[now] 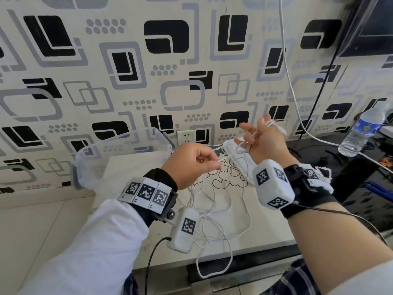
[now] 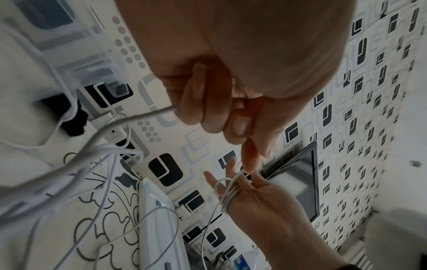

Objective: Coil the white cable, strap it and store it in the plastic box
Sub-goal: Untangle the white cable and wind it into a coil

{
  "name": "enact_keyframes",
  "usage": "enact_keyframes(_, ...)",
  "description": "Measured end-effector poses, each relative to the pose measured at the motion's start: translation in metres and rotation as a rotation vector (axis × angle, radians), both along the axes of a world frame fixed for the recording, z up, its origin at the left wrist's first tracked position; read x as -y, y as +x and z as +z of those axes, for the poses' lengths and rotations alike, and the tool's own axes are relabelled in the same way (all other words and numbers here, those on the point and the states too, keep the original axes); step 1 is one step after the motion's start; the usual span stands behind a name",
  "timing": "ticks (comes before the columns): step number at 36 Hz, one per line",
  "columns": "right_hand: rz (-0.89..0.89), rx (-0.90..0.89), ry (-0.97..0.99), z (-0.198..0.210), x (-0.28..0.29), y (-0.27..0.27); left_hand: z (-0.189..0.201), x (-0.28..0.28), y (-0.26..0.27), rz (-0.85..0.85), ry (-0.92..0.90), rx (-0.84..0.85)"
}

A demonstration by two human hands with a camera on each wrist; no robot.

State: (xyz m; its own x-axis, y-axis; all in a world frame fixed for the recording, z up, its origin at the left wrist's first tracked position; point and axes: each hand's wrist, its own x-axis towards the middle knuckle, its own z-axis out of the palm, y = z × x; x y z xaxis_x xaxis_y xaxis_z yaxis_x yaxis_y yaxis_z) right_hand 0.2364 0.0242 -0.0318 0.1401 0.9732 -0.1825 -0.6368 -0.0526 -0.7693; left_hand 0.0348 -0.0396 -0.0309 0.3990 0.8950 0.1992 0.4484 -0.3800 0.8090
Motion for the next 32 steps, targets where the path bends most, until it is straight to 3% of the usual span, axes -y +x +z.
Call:
enact_keyframes(5,0.120,0.292,-0.002,-0.001,0.007,-0.016,0.000,-0.002,-0.003,-0.008,0.052,0.037)
enact_keyframes(9,0.256,0.701,-0.042,-0.004,0.015,-0.026,0.000,-0.003,-0.005,0.037,0.115,0.040)
enact_keyframes(12,0.401,0.828,-0.007,-0.010,0.020,-0.032,0.000,-0.006,-0.007,0.087,0.142,0.054)
enact_keyframes(22,0.763,0.932,-0.003,-0.013,0.027,-0.047,-0.006,-0.020,-0.017,0.238,0.149,0.083)
enact_keyframes(32,1.115,0.786,0.009,-0.007,0.031,-0.043,-0.016,-0.029,-0.018,0.282,0.158,0.121)
